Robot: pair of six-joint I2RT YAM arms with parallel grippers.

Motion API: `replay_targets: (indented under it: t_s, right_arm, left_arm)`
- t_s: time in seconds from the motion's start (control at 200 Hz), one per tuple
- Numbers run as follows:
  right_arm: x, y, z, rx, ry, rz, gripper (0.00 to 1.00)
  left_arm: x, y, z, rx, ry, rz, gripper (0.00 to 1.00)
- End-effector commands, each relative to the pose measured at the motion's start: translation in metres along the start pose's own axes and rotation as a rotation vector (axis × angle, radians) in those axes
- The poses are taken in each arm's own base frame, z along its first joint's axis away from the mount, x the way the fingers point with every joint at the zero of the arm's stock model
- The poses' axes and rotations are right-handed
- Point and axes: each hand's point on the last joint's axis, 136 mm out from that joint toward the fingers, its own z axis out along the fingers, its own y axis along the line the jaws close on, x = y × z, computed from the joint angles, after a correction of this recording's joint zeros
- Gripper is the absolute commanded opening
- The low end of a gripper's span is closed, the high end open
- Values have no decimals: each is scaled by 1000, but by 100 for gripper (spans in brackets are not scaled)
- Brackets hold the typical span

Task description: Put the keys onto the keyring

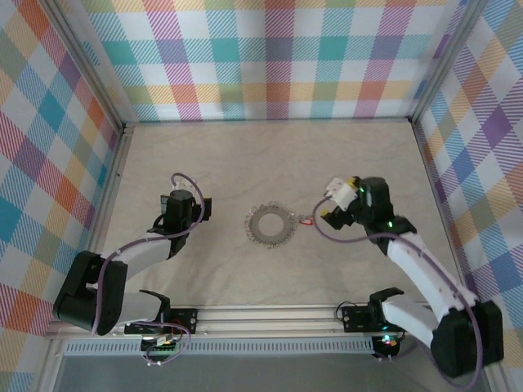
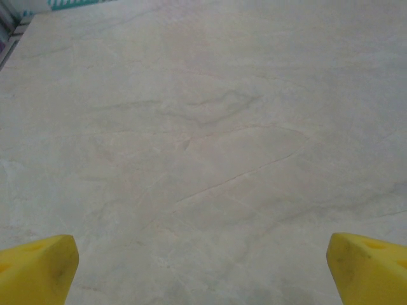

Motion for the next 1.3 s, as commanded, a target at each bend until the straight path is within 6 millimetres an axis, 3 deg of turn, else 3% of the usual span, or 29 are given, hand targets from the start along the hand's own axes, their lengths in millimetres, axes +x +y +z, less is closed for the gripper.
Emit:
replay_targets:
  t_s: [0.0,0.055,0.11,0.33,0.395,0.625,0.81,1.01,1.295]
  right_arm:
    - [-2,-38,-11,245,-254,433,100]
    - [17,-45,-18,330,-275,505,100]
    - [25,-39,-18,329,-282,495,100]
    - [65,-35,1,329,-213,605,100]
    - [60,-33,7,284,-243,567,100]
    - [50,-60,31,314,-309,528,100]
    - [72,-70,57,352,-332,616,100]
    - [84,-85,83,334,-131,706,100]
    - [84,-85,82,312,-146,712,100]
  left_arm:
    - [-11,-4,3,40,-87,-10,100]
    - [-10,-2,6,24,-86,-21,100]
    - [-9,-2,8,24,-84,-23,100]
    - [-13,-1,14,28,-103,-14,100]
    - [-14,2,19,32,-106,-7,100]
    - [1,24,35,46,-147,-122,100]
    - [4,23,45,93,-106,-140,100]
    - [5,28,48,82,-91,-160,100]
    - [4,28,48,81,-92,-161,100]
